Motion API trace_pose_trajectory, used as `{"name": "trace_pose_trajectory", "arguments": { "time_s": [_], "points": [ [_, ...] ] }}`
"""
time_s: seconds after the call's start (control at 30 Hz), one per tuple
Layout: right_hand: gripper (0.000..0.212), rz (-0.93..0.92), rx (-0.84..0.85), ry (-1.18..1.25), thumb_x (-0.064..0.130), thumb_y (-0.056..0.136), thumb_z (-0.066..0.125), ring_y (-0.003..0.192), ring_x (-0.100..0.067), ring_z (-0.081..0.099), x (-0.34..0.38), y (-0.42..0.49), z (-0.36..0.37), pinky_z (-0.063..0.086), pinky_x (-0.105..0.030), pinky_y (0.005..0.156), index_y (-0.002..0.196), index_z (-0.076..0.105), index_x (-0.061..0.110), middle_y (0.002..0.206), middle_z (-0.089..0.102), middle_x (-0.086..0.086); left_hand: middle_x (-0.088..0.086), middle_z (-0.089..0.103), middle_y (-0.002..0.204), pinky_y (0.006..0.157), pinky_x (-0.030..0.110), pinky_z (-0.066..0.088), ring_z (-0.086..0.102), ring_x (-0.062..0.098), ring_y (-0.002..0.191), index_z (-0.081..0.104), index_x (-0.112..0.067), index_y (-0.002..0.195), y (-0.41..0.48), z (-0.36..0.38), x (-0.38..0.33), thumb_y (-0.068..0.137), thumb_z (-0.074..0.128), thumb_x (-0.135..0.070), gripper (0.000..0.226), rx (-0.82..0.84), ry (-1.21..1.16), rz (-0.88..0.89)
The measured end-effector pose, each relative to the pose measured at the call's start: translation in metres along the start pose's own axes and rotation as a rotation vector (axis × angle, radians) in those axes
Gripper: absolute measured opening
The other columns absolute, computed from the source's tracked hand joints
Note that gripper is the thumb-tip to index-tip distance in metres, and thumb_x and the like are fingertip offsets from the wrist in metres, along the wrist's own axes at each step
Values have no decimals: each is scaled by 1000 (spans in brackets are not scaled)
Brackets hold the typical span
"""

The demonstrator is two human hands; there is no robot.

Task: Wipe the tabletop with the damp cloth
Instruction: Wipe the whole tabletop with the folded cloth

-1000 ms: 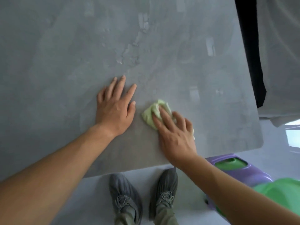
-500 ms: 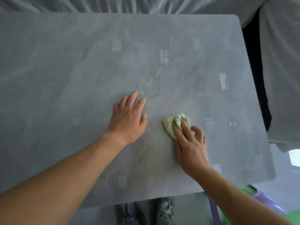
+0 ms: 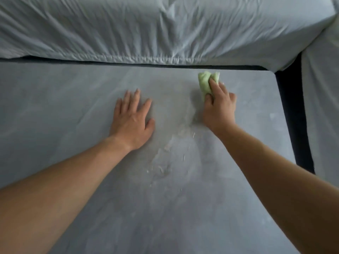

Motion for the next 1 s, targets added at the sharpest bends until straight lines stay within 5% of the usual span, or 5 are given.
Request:
{"name": "trace_pose_trajectory", "arguments": {
  "time_s": [0.3,0.47,0.63,0.83,1.0],
  "points": [
    [60,-485,236,-388,24,94,48,137,-29,30,2,26,28,24,-42,103,152,35,32,163,25,6,7,7,165,119,58,2,2,34,151,23,-32,153,16,11,7,88,27,-58,70,-41,34,2],
    [66,-183,176,-357,26,88,38,138,-28,24,22,61,35,22,-43,104,153,28,36,164,18,10,9,9,164,118,60,3,3,36,150,27,-30,152,17,11,10,89,29,-57,69,-48,16,22],
    [60,-590,300,-312,26,90,53,129,-33,36,27,8,49,28,-44,97,149,41,33,161,31,4,11,10,164,119,59,3,3,35,151,30,-19,151,17,8,11,91,30,-53,68,-54,-61,34],
    [62,-267,139,-312,27,86,36,135,-31,32,55,57,59,25,-44,101,148,41,36,160,32,9,13,10,164,118,60,4,1,35,151,26,-25,152,4,8,23,93,31,-52,66,-42,-14,18],
    [52,-591,248,-281,28,94,42,129,-36,41,47,22,58,29,-44,96,145,49,31,157,40,5,12,5,164,116,64,3,-2,32,151,24,-26,153,-5,6,25,92,27,-54,67,-18,-45,-10]
  ]
}}
Point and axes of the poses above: each hand's wrist, its own y-axis towards the middle knuckle, its own z-axis out of the palm, x = y × z, the point moved 1 cm from there along y, towards the middle knuckle
